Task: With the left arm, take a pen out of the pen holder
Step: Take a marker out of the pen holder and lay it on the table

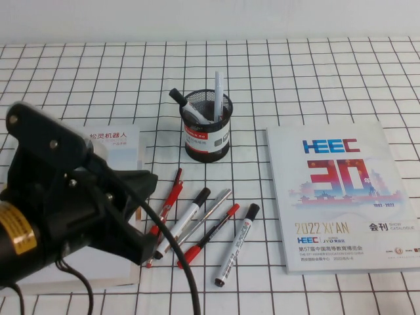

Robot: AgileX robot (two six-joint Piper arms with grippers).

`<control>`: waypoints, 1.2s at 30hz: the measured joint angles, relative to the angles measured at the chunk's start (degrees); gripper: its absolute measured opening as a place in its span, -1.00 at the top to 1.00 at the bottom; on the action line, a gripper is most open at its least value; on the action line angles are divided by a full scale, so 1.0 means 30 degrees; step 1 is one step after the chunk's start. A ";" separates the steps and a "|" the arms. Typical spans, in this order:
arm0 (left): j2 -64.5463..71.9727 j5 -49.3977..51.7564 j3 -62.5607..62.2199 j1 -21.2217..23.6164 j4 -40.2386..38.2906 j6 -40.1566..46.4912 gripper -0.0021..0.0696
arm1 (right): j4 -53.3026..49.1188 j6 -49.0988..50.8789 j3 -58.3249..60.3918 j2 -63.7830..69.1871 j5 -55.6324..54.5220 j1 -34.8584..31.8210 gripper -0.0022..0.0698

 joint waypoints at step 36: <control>-1.7730 -0.5920 1.3506 1.3164 -0.2466 0.3235 0.95 | 0.0000 0.0000 0.0000 0.0000 0.0000 0.0000 0.98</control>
